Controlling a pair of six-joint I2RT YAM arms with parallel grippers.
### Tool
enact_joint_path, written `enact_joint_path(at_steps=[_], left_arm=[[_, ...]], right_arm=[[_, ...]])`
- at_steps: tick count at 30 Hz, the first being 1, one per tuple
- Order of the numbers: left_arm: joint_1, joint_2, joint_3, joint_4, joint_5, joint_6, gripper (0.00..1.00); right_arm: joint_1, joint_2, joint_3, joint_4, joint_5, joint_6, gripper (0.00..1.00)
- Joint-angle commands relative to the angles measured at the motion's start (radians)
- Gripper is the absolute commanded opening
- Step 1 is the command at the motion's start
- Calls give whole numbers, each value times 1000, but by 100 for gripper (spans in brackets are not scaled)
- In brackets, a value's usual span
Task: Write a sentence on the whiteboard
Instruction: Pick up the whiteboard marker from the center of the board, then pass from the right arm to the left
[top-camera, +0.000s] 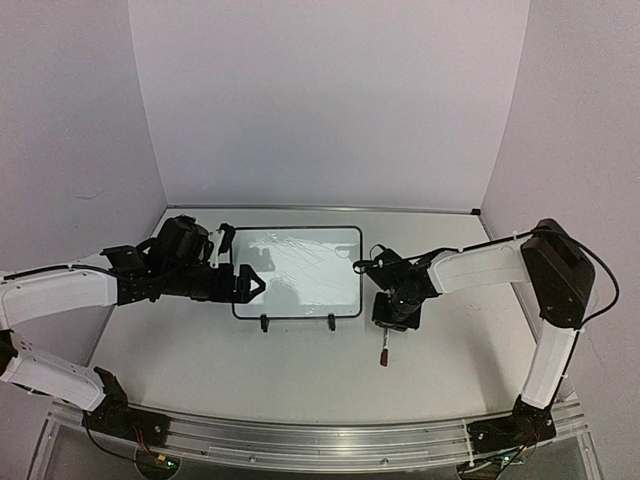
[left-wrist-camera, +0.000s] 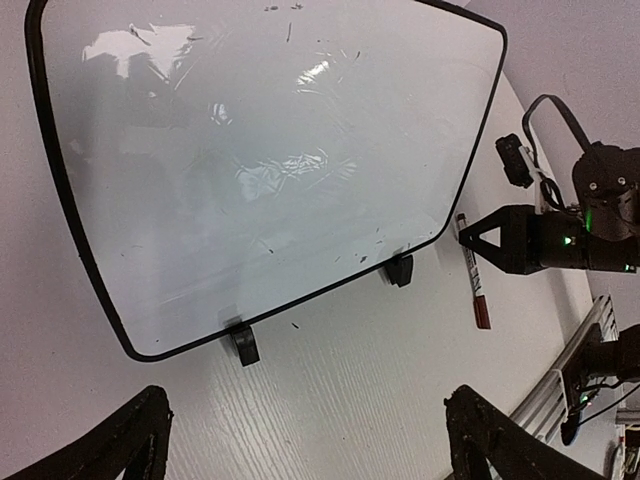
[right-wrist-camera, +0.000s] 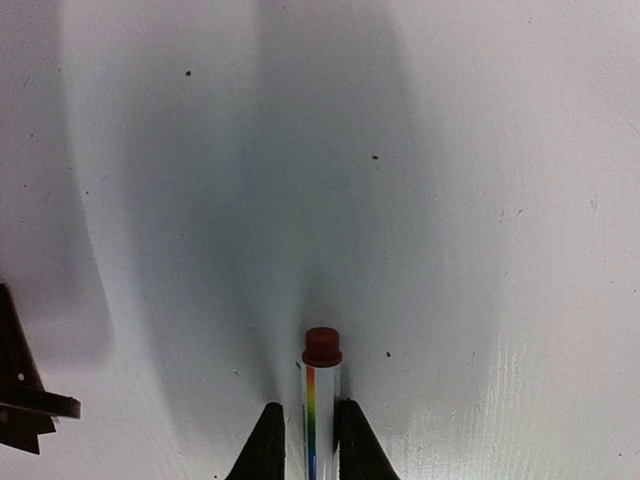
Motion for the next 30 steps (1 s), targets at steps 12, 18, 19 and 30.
enact_joint_path(at_steps=[12,18,19,30], left_arm=[[-37,-81,-33,164,105,26,96],[-173,-19,43,232,51,31,96],[-190,-3,55,252,52,29,96],[-313,146,150,418,68,21,96]], right_arm=[[12,-168,-18,-71,98,93,0],[84,-430,-24,40,157,131,0],[102,-452,-21,73,169,136,0],[247,-432,61,344,270,143,0]])
